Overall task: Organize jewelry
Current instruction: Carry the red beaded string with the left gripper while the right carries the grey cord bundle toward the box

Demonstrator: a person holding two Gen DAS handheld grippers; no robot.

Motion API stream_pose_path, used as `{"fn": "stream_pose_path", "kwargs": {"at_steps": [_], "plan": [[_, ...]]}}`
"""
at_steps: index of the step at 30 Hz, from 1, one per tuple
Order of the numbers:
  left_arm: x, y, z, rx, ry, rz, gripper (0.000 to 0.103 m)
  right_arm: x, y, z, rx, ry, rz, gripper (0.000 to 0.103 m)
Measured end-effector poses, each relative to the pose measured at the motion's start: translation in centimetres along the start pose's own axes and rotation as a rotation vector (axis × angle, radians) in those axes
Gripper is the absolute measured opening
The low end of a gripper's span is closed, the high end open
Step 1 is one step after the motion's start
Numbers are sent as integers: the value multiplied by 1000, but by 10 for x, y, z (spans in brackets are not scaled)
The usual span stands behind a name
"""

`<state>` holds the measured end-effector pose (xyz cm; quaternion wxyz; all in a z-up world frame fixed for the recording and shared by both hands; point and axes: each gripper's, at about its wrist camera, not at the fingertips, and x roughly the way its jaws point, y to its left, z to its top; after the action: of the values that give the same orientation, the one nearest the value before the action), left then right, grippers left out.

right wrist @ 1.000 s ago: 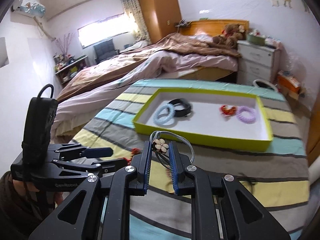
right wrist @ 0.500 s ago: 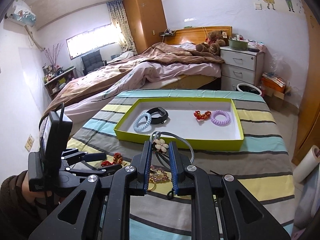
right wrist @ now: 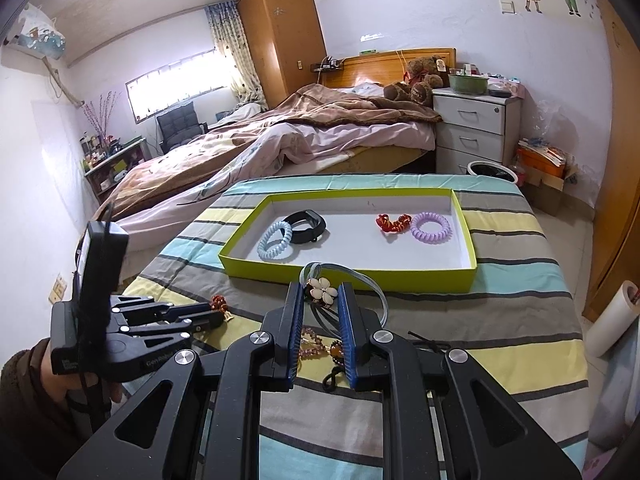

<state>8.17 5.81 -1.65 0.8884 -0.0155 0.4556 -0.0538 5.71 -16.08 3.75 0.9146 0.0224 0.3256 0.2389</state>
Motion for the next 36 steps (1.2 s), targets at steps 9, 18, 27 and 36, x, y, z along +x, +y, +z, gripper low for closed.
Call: {"fn": "stream_pose_path", "kwargs": {"at_steps": [9, 18, 27, 36], "plan": [[-25, -2, 14, -11, -61, -59, 16, -10, -11, 6, 18, -24, -22, 18], [-31, -17, 51, 21, -104, -126, 16, -8, -25, 22, 2, -34, -64, 18], [-2, -33, 100, 33, -101, -184, 16, 25, -53, 45, -28, 13, -135, 18], [48, -39, 135, 10, -55, -245, 16, 77, -73, 53, -65, 111, -141, 18]]}}
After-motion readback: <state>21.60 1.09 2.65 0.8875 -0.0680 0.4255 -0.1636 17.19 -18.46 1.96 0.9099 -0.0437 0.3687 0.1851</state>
